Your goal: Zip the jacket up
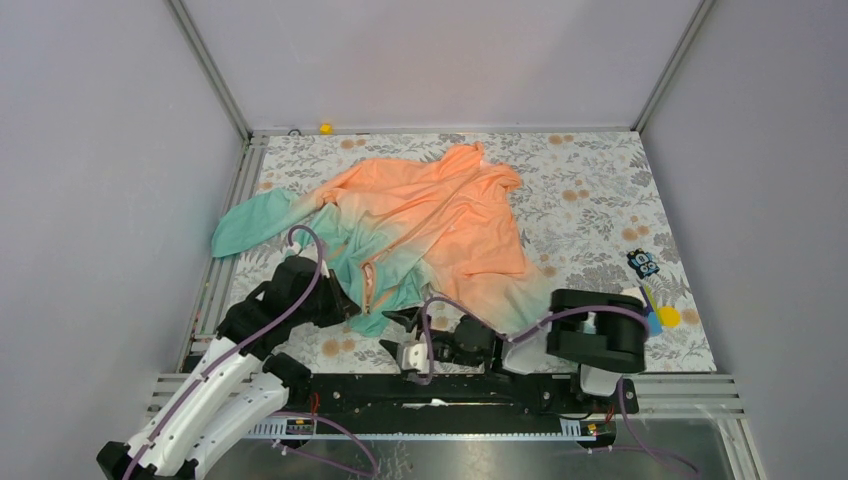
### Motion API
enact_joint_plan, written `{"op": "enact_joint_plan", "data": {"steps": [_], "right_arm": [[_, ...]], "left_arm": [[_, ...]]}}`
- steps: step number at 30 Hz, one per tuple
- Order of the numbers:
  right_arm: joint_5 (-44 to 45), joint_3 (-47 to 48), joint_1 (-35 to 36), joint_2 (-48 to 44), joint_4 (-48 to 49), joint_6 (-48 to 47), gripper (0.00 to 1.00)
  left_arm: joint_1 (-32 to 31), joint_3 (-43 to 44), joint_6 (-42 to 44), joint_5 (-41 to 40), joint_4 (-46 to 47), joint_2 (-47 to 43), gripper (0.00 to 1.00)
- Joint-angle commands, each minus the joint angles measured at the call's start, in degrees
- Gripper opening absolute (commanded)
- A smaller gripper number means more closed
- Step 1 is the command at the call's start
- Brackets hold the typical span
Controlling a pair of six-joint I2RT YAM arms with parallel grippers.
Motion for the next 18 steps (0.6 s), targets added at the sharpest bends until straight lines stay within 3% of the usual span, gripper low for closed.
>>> {"op": "enact_joint_plan", "data": {"steps": [1,5,18], "right_arm": [[7.0,4.2,2.6,8.0,18.5,-12.3,0.66],[12.8,7.9,4.7,12.2,18.7,-16.3,0.67],[19.1,13.2,4.8,14.7,18.5,-16.1,0.65]], "left_arm": [[-0.1,0.1,-0.2,1.2,0.9,-1.6,0.0],[-0.1,0.1,-0.5,1.0,0.8,-2.4,0.0],[-0.1,0.3,0.1,1.5,0.8,-1.7,0.0]]}}
